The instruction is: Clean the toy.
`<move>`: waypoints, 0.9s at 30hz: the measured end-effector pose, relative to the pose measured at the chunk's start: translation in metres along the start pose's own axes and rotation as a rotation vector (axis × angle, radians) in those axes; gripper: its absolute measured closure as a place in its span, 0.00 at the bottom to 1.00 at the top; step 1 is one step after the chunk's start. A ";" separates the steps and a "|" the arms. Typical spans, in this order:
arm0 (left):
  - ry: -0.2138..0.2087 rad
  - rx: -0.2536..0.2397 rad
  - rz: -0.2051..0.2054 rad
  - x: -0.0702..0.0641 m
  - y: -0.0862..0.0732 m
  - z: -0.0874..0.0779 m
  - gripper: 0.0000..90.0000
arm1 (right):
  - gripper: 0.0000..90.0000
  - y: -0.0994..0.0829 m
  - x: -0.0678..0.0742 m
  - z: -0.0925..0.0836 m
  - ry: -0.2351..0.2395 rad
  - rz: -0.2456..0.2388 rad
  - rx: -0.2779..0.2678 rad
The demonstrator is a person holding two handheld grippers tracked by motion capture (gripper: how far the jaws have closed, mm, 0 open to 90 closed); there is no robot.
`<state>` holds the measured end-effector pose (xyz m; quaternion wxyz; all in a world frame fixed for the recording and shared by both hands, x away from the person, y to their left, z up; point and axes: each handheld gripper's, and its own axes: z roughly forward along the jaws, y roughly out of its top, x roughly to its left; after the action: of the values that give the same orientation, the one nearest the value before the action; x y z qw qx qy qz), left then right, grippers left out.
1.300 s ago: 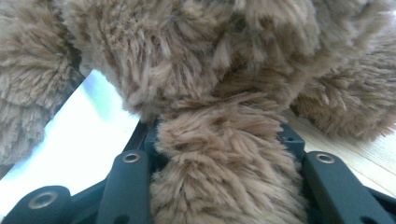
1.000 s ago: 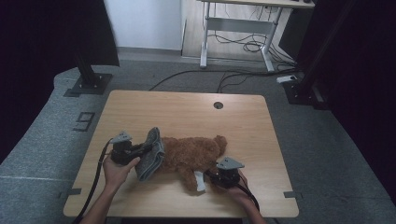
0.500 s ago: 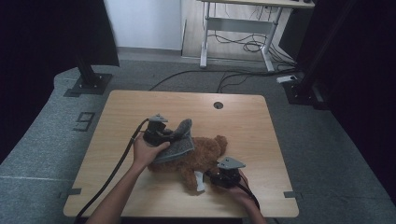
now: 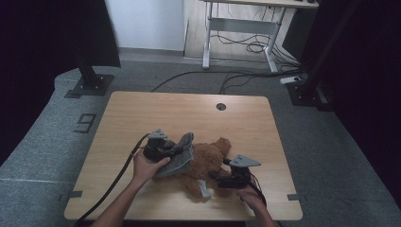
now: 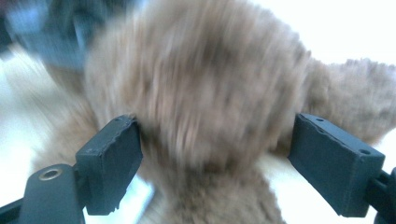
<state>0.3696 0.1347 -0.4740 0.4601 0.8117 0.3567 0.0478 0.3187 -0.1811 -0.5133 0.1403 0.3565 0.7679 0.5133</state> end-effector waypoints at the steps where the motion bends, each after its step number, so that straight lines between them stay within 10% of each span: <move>1: 0.005 -0.002 0.012 -0.003 -0.002 -0.001 0.86 | 0.17 0.004 0.000 0.000 0.001 0.009 -0.005; 11: 0.002 -0.028 0.018 -0.007 -0.012 -0.006 0.86 | 0.06 0.023 0.004 0.044 0.050 0.043 0.130; 15: 0.012 -0.053 0.039 -0.011 -0.018 -0.007 0.86 | 0.19 0.021 0.005 0.047 0.061 0.042 0.161; 20: 0.034 -0.098 0.057 -0.010 -0.020 -0.005 0.86 | 0.43 0.017 0.012 0.044 0.031 -0.018 0.115; 27: 0.072 -0.125 0.064 0.008 -0.004 0.005 0.85 | 0.52 0.024 0.006 0.057 -0.080 -0.075 0.024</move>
<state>0.3756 0.1380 -0.4818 0.4952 0.7901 0.3430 0.1138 0.3568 -0.1325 -0.5155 0.1858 0.3495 0.7805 0.4839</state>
